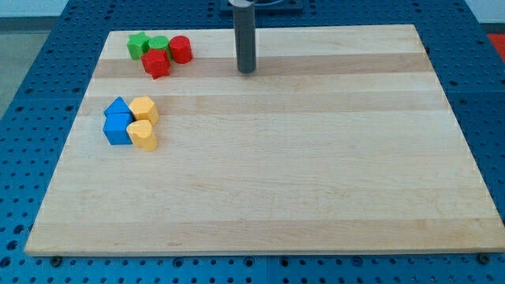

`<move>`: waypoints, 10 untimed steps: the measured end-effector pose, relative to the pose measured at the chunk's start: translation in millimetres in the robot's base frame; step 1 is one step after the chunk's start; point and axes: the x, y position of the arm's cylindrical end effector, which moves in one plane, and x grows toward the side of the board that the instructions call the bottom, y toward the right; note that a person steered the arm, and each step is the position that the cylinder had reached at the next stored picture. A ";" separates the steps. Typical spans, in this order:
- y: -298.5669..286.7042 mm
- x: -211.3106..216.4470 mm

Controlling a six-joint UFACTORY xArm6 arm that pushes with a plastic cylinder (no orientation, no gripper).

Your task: Push yellow blocks slightly downwards

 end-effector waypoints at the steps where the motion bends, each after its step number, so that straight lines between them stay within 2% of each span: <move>1: -6.4 -31.4; 2: -11.3 -83.6; 10: -121.1 -87.3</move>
